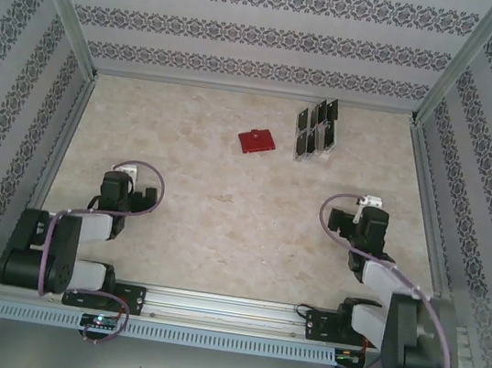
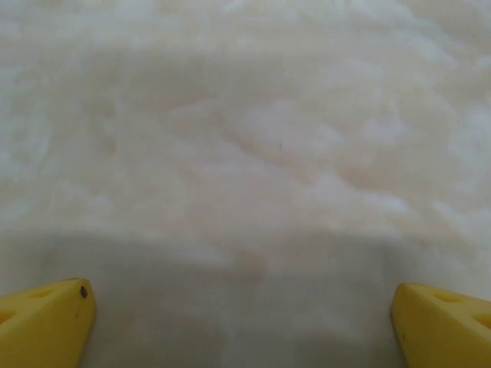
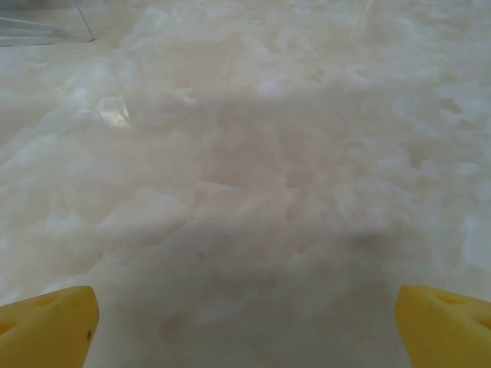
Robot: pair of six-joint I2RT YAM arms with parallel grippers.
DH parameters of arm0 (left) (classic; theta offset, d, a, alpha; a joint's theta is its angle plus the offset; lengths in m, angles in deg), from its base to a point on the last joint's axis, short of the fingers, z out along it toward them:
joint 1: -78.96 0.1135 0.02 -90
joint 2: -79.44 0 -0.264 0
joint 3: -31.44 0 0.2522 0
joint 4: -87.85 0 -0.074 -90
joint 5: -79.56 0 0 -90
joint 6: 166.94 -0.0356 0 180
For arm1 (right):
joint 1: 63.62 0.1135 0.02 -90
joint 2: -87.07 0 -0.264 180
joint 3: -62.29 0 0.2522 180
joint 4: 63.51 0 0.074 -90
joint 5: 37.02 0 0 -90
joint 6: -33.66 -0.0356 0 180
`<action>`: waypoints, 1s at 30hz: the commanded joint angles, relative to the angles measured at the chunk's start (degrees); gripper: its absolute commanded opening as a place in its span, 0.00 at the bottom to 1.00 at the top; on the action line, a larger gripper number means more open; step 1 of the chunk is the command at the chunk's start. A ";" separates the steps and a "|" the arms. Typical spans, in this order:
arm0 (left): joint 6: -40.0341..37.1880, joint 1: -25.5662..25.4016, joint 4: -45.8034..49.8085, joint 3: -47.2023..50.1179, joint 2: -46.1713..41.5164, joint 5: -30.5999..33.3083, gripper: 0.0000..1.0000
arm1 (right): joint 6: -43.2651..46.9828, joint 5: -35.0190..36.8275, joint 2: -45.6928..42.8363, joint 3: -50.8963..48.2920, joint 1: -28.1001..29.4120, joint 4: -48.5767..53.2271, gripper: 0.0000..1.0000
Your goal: Put the credit cards into the card holder
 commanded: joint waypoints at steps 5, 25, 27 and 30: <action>-2.52 -2.59 -27.17 -7.77 13.60 3.40 1.00 | 1.59 4.94 19.52 7.99 3.52 -30.76 0.98; -2.03 -2.50 -27.52 -7.57 13.67 4.28 1.00 | 1.36 4.23 19.59 8.19 3.05 -30.32 0.98; -2.26 -2.46 -26.88 -7.86 13.58 3.42 1.00 | 1.27 3.91 19.54 8.19 2.95 -30.32 0.98; -2.34 -2.46 -27.16 -7.78 13.59 3.40 1.00 | 1.02 3.24 19.46 8.15 2.64 -30.40 0.98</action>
